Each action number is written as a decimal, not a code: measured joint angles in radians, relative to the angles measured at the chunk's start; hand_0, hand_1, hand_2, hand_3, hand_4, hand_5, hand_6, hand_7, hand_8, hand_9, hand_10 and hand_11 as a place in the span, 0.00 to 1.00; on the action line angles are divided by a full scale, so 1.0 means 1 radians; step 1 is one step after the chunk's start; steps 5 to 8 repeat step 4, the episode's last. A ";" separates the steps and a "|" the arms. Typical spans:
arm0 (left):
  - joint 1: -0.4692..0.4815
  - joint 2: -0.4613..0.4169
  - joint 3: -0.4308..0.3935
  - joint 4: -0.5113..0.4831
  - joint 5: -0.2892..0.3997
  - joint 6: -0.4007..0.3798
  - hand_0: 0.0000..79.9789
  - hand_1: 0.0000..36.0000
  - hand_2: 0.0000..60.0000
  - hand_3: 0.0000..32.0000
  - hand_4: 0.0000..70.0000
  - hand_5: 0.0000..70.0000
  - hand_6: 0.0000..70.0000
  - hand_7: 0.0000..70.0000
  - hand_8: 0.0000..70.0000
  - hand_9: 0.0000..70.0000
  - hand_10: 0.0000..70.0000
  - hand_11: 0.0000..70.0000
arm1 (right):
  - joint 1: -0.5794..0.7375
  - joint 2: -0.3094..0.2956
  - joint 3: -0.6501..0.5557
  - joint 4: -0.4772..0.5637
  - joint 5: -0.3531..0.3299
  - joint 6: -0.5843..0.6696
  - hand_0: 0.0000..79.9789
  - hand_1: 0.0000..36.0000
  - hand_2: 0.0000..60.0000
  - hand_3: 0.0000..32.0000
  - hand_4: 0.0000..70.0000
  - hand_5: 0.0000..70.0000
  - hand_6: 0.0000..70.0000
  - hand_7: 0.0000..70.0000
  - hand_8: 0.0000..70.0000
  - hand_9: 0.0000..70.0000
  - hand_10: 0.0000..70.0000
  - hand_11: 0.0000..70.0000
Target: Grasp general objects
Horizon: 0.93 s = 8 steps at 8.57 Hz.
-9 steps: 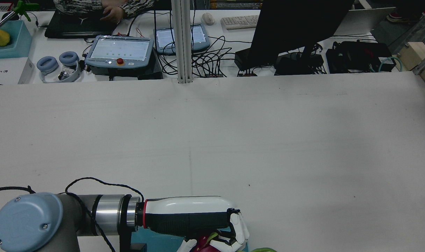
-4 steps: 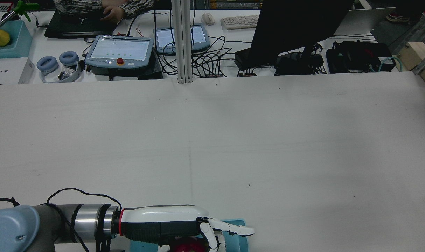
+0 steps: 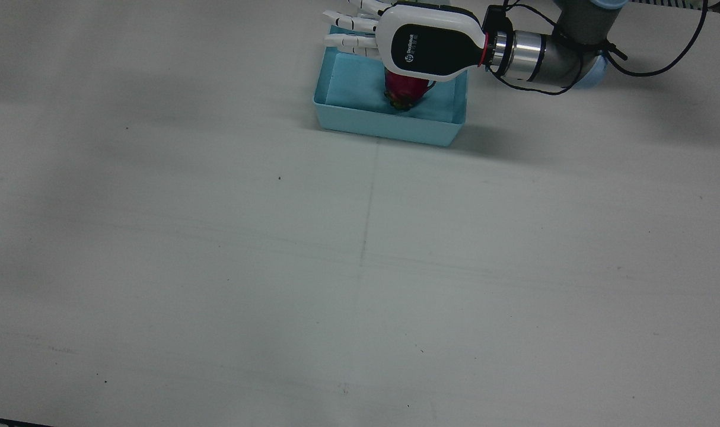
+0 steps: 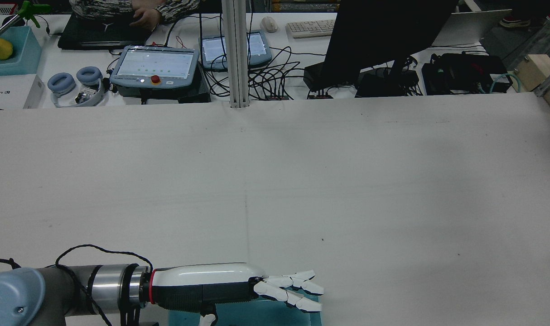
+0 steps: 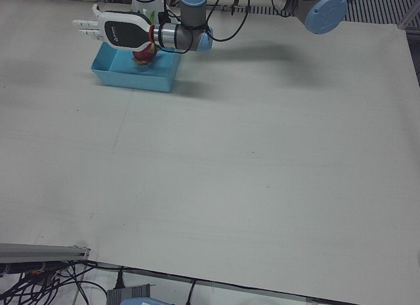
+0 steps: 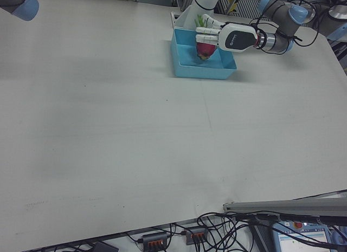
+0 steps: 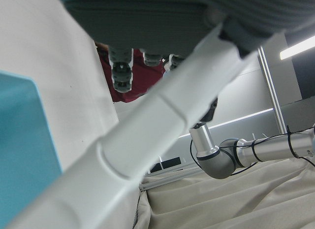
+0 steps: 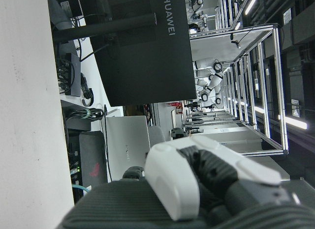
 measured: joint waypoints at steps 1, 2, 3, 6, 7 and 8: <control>-0.025 0.010 0.008 -0.005 -0.020 -0.009 1.00 1.00 1.00 0.00 0.01 1.00 0.04 0.61 0.00 0.10 0.04 0.15 | 0.000 0.000 0.000 0.000 0.000 0.000 0.00 0.00 0.00 0.00 0.00 0.00 0.00 0.00 0.00 0.00 0.00 0.00; -0.085 0.027 0.033 -0.020 -0.039 -0.025 1.00 1.00 1.00 0.00 0.05 1.00 0.12 0.70 0.01 0.12 0.11 0.25 | 0.000 0.000 0.000 0.000 0.000 0.000 0.00 0.00 0.00 0.00 0.00 0.00 0.00 0.00 0.00 0.00 0.00 0.00; -0.193 0.041 0.083 -0.047 -0.049 -0.044 1.00 1.00 1.00 0.00 0.07 1.00 0.15 0.74 0.01 0.13 0.12 0.26 | 0.000 0.000 0.000 0.000 0.000 0.000 0.00 0.00 0.00 0.00 0.00 0.00 0.00 0.00 0.00 0.00 0.00 0.00; -0.304 0.051 0.142 -0.075 -0.053 -0.054 1.00 1.00 1.00 0.00 0.13 1.00 0.19 0.79 0.02 0.14 0.15 0.30 | 0.000 -0.001 0.000 0.000 0.000 0.000 0.00 0.00 0.00 0.00 0.00 0.00 0.00 0.00 0.00 0.00 0.00 0.00; -0.304 0.051 0.142 -0.075 -0.053 -0.054 1.00 1.00 1.00 0.00 0.13 1.00 0.19 0.79 0.02 0.14 0.15 0.30 | 0.000 -0.001 0.000 0.000 0.000 0.000 0.00 0.00 0.00 0.00 0.00 0.00 0.00 0.00 0.00 0.00 0.00 0.00; -0.304 0.051 0.142 -0.075 -0.053 -0.054 1.00 1.00 1.00 0.00 0.13 1.00 0.19 0.79 0.02 0.14 0.15 0.30 | 0.000 -0.001 0.000 0.000 0.000 0.000 0.00 0.00 0.00 0.00 0.00 0.00 0.00 0.00 0.00 0.00 0.00 0.00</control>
